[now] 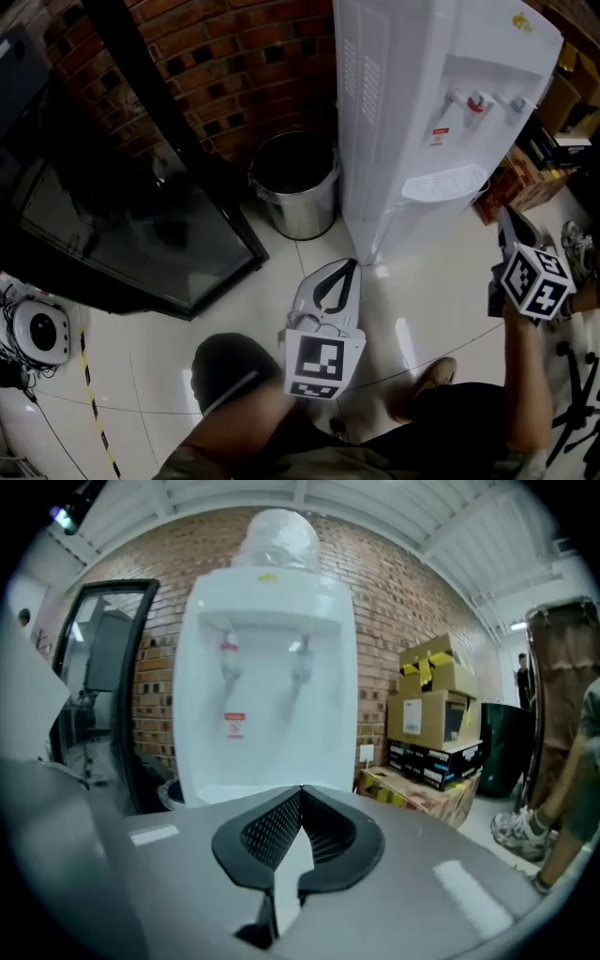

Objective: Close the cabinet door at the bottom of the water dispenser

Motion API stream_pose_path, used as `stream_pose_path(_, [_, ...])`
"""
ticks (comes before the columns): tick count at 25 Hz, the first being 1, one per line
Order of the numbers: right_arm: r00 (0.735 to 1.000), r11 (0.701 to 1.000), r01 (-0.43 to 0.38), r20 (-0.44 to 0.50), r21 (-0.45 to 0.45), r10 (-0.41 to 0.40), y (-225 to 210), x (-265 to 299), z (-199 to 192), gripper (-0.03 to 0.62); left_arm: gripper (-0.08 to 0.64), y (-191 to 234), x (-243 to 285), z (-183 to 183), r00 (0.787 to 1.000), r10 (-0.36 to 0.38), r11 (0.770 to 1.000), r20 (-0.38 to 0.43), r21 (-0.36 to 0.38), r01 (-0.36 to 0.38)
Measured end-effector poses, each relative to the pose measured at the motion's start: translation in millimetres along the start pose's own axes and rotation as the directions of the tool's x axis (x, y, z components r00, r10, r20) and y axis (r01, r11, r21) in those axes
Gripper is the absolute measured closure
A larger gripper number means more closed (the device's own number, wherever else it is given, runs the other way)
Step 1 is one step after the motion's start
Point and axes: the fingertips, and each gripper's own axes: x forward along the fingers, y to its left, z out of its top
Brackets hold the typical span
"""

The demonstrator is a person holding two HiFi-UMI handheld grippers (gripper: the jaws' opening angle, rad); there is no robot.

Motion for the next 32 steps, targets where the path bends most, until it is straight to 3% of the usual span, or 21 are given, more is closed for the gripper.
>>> stream_pose_path(3, [0.996,0.997,-0.037,0.079,-0.074,0.042,36.3,-43.6,24.0,0.592,0.559,2.2,-21.8,0.7,1.0,0.008,1.0,-0.006,-0.023,-0.009])
stream_pose_path(7, [0.987,0.992,-0.08,0.128,-0.095,0.092,74.0,-94.2,24.1,0.592,0.559,7.5,-50.7,10.8,0.999,0.041,0.997,0.02,-0.067,-0.039])
stream_pose_path(13, [0.966,0.972,-0.221,0.116,-0.082,0.23,134.2,-163.9,-2.6,0.592,0.56,4.7,-98.2,28.6,0.995,0.071,0.997,0.069,-0.039,-0.068])
stream_pose_path(19, [0.927,0.924,-0.363,0.058,-0.121,0.371,199.9,-211.1,-43.4,0.592,0.56,-9.4,-145.8,3.3,0.996,0.084,0.994,0.035,-0.077,-0.081])
stream_pose_path(25, [0.93,0.928,-0.363,0.028,-0.085,0.366,208.4,-238.2,-80.9,0.592,0.56,-36.0,-162.0,5.6,0.996,0.043,0.998,0.073,-0.039,-0.04])
stream_pose_path(32, [0.934,0.935,-0.343,0.078,-0.088,0.35,205.1,-244.7,-74.3,0.592,0.559,-46.8,-165.9,-6.0,0.998,0.032,0.999,0.058,-0.028,-0.03])
